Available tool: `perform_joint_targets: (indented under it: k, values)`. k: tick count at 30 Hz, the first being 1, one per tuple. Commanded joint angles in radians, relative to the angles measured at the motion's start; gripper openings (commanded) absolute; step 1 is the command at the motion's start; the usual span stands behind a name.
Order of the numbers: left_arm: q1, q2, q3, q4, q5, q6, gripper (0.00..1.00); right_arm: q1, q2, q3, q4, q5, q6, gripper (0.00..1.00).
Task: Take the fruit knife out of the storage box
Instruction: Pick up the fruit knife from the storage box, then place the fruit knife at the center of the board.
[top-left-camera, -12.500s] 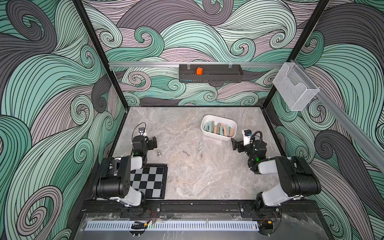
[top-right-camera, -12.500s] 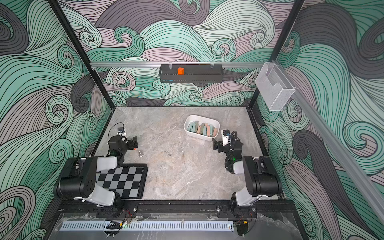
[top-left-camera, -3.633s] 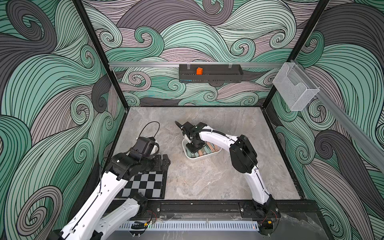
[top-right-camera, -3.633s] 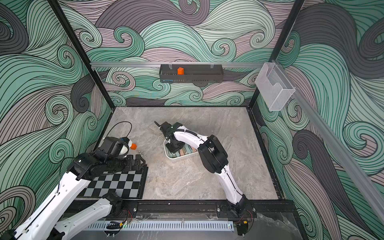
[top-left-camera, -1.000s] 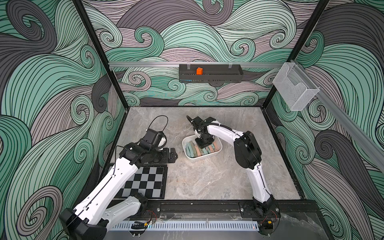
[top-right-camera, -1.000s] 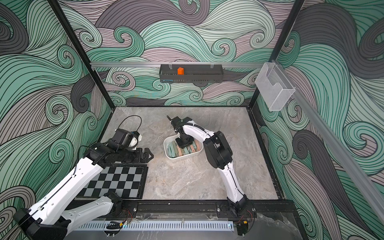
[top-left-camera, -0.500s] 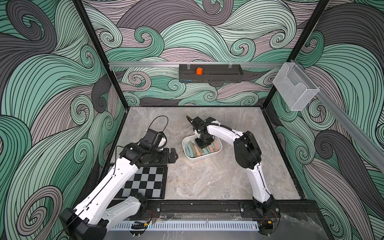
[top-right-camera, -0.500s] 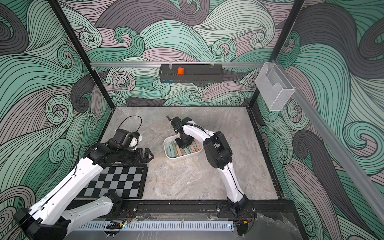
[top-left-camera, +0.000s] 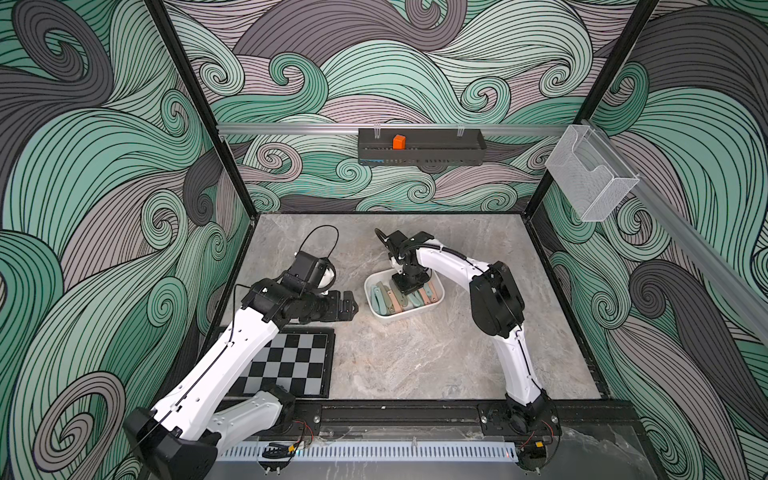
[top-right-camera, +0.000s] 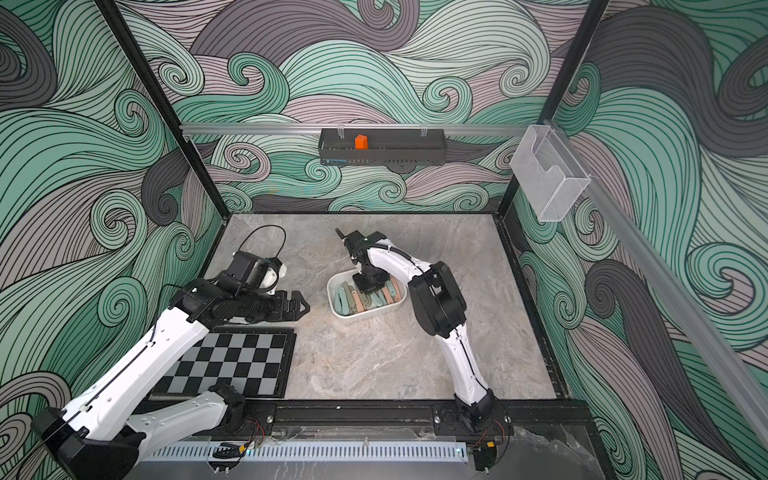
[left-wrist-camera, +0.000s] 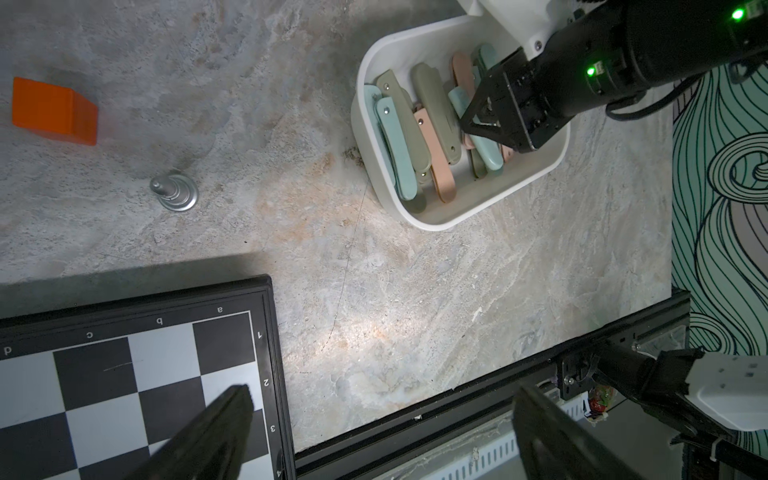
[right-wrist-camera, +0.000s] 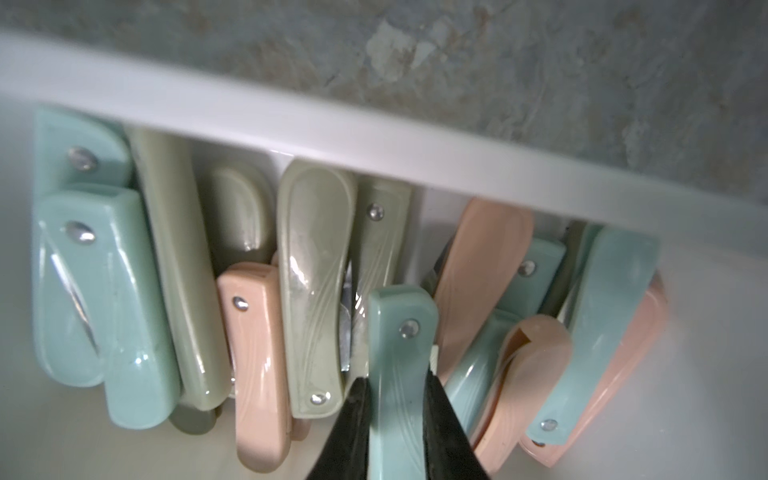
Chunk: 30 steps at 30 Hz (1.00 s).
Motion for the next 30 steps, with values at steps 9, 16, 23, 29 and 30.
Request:
perform_joint_targets:
  k: [9, 16, 23, 29, 30]
  values:
    - [0.005, 0.043, 0.078, -0.02, 0.012, 0.054, 0.99, -0.005, -0.081, 0.024, -0.029, 0.001, 0.016, 0.21]
    - [0.002, 0.105, 0.133, -0.013, 0.03, 0.084, 0.99, -0.02, -0.113, 0.071, -0.052, 0.006, 0.027, 0.22]
    - [-0.007, 0.209, 0.203, 0.081, 0.058, 0.053, 0.99, -0.102, -0.163, 0.102, -0.073, 0.015, 0.036, 0.23]
    - [-0.034, 0.318, 0.274, 0.14, 0.07, 0.035, 0.99, -0.223, -0.208, 0.088, -0.075, 0.017, 0.034, 0.23]
    - [-0.039, 0.334, 0.286, 0.147, 0.073, 0.035, 0.99, -0.248, -0.215, 0.082, -0.075, 0.017, 0.032, 0.23]
